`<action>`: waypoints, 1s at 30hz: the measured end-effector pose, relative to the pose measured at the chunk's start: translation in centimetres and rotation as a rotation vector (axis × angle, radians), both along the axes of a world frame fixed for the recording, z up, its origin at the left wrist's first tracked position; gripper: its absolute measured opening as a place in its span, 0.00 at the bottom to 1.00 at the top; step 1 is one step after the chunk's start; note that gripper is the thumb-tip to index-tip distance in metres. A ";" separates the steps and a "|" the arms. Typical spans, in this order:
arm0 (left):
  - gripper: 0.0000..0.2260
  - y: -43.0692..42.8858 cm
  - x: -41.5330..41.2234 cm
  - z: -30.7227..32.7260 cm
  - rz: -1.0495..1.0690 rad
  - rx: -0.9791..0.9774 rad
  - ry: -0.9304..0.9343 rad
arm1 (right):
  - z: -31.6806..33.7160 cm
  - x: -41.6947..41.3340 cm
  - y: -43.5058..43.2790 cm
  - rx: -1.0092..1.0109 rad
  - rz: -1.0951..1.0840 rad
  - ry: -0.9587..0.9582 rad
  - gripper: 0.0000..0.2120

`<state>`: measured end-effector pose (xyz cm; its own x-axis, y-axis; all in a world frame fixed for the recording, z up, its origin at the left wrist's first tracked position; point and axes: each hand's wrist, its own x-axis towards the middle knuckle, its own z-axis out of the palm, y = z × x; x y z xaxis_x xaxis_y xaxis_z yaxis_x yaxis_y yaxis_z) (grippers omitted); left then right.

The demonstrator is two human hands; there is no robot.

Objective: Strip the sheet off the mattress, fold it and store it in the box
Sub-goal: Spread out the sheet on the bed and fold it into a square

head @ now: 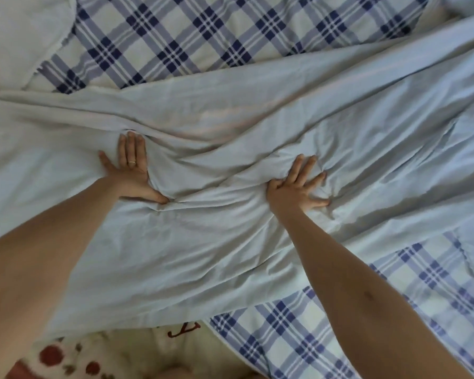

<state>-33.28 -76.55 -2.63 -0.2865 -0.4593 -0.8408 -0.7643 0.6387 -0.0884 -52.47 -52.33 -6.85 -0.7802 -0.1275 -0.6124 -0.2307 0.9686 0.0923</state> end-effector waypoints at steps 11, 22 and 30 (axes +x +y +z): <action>0.61 1.9 2.7 -1.8 -0.011 -0.199 0.173 | 1.7 -0.5 5.2 -0.360 0.151 -0.046 0.32; 0.28 28.2 8.9 -1.3 -0.475 -0.211 0.953 | 5.6 5.1 18.4 -0.764 -1.167 0.022 0.33; 0.20 33.7 4.2 0.8 -0.491 -0.081 0.571 | 5.6 0.8 21.8 -0.727 -1.097 0.089 0.13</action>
<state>-29.08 -42.81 -1.82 -0.8551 -0.2210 -0.4691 -0.3351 0.9258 0.1747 -51.66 -30.57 -1.25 -0.7221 0.3168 -0.6149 0.6810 0.4818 -0.5515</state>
